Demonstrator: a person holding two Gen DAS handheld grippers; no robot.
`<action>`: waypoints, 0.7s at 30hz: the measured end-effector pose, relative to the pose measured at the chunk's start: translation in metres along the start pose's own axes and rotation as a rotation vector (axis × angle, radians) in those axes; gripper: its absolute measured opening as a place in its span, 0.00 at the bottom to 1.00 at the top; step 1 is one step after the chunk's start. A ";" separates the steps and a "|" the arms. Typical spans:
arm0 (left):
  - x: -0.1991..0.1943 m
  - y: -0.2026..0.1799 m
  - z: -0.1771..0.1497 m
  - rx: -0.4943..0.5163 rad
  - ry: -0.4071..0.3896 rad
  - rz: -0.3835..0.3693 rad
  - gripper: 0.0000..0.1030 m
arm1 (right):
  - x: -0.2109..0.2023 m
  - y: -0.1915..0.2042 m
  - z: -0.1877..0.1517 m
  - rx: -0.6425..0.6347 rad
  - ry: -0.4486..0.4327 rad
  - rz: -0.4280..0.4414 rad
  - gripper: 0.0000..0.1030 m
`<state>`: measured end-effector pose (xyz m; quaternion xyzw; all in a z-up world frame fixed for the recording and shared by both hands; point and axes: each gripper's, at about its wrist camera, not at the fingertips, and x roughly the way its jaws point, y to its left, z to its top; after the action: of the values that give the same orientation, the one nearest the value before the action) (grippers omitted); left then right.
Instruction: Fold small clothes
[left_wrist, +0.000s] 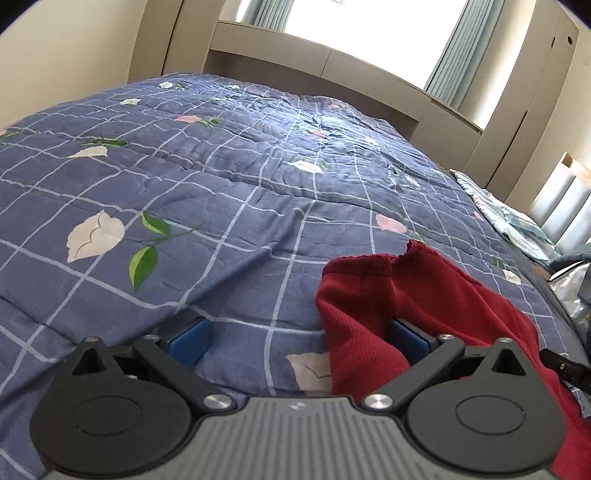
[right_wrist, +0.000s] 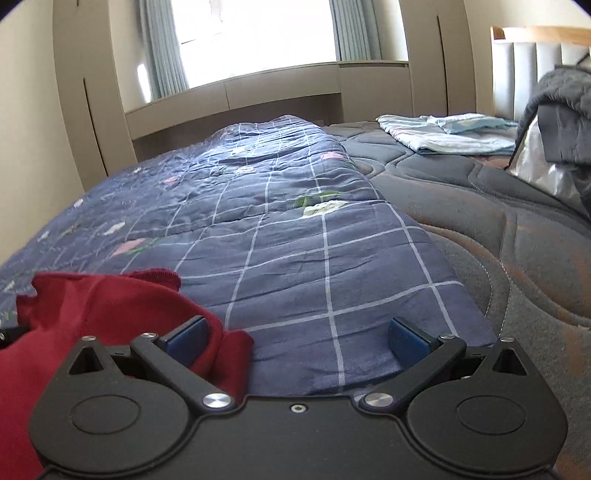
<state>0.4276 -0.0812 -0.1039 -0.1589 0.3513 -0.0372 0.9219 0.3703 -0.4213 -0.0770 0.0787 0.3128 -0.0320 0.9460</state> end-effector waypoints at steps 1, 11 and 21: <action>0.000 0.001 0.000 -0.005 -0.001 -0.004 1.00 | 0.001 -0.002 0.000 0.001 0.000 0.002 0.99; 0.000 0.003 -0.001 -0.019 -0.006 -0.016 1.00 | 0.002 -0.007 0.001 0.026 0.008 0.018 1.00; 0.000 0.003 -0.002 -0.020 -0.007 -0.017 1.00 | 0.001 -0.009 0.001 0.038 0.000 0.028 1.00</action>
<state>0.4263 -0.0786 -0.1059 -0.1711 0.3470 -0.0412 0.9212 0.3707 -0.4300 -0.0780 0.1009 0.3108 -0.0248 0.9448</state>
